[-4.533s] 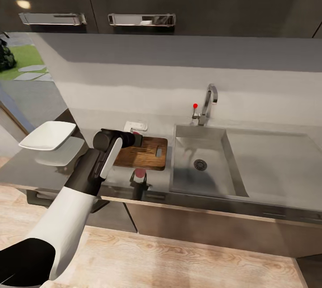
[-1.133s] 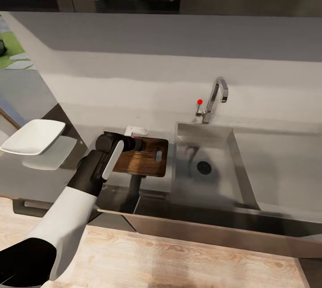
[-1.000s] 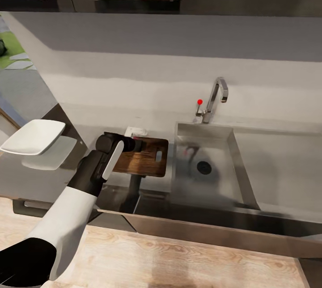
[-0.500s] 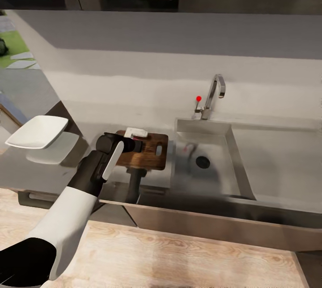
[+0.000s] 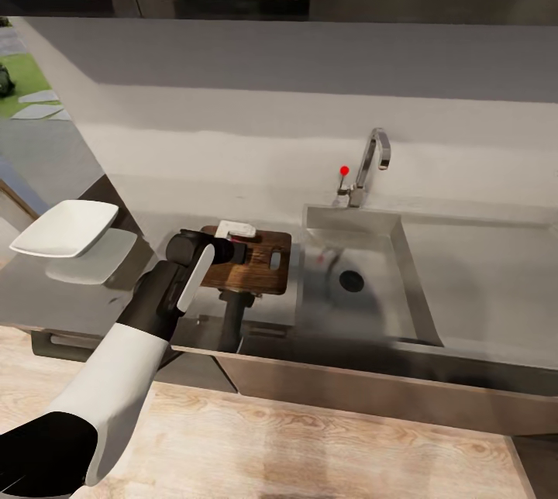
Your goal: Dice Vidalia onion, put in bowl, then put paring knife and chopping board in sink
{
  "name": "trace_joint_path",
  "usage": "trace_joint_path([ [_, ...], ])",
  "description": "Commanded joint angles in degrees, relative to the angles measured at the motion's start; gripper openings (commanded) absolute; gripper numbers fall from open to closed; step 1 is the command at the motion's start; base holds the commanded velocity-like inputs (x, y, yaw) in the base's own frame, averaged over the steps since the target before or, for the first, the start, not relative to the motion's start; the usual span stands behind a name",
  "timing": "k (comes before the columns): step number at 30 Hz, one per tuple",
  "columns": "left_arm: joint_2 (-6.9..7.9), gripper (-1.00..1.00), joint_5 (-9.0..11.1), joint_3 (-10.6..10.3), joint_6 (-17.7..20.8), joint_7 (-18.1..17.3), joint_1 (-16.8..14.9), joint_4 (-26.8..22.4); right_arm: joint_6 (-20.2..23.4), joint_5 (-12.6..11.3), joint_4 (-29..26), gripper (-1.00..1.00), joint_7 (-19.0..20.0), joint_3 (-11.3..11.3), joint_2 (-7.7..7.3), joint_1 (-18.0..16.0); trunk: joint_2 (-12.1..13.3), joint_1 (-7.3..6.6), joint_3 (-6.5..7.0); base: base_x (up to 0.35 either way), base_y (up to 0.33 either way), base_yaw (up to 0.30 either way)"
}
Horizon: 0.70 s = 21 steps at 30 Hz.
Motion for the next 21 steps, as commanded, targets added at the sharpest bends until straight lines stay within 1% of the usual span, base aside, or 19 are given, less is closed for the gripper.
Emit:
trace_joint_path([
  [1,0.01,-1.0,0.3,0.0,0.2,0.3,0.0,0.0,-0.1,0.6,0.0,1.0,-0.4,-0.2,0.03,0.0,-0.1,0.03,-0.1,0.042,0.0,0.0],
  [21,0.02,-1.0,0.3,0.1,0.2,0.3,0.0,0.1,-0.1,0.6,0.0,1.0,-0.4,-0.2,0.03,0.0,-0.1,0.03,-1.35,0.006,0.0,0.0],
])
